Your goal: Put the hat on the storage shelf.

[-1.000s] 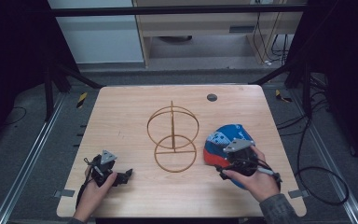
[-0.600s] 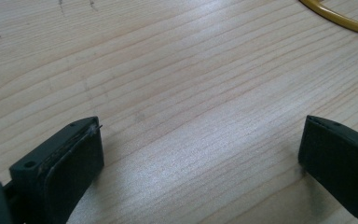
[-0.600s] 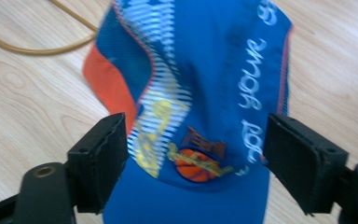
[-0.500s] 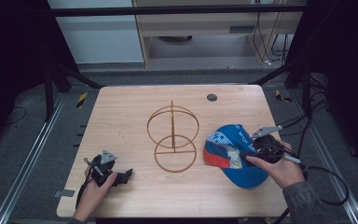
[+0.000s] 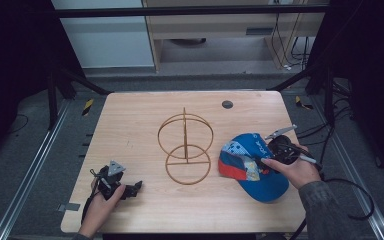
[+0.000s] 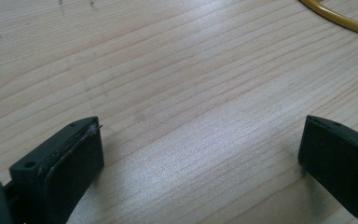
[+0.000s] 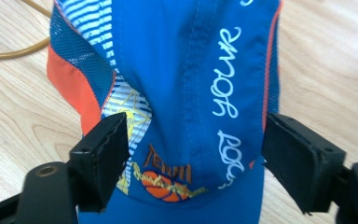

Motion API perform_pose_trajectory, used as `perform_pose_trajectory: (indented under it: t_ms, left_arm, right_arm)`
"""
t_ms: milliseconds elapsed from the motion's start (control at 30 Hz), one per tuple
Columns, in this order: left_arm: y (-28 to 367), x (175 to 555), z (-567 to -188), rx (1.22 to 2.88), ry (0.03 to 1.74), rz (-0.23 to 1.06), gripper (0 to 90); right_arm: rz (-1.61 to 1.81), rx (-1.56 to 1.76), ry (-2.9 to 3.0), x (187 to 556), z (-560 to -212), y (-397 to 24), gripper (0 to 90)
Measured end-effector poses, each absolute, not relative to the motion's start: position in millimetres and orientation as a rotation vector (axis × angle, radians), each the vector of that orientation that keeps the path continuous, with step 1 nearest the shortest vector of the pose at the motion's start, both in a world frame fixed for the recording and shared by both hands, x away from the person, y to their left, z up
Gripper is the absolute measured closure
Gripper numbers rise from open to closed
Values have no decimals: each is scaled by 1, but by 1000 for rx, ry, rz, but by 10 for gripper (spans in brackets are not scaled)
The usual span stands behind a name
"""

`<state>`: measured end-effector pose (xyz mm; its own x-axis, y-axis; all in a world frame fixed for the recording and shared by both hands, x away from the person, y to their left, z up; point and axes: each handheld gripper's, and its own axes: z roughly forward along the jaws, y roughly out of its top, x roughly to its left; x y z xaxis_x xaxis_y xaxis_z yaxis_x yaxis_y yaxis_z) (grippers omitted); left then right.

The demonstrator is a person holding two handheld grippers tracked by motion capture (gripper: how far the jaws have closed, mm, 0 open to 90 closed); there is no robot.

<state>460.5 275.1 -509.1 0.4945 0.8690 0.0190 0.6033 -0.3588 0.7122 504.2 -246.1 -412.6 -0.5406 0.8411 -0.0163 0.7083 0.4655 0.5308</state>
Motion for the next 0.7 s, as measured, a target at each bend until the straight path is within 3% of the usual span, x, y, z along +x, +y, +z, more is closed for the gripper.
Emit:
perform_pose_trajectory:
  t_ms: [133,500,700]
  left_arm:
    - [275,460,-509,2091,1204,528,0]
    - [275,460,-509,2091,1205,528,0]
    - [275,460,-509,2091,1205,528,0]
  right_arm:
    - [654,1317,2485,511,-418,-240,285]
    - [692,1263,2539,512,-418,-241,859]
    - [737,1259,2546,509,-412,-244,900]
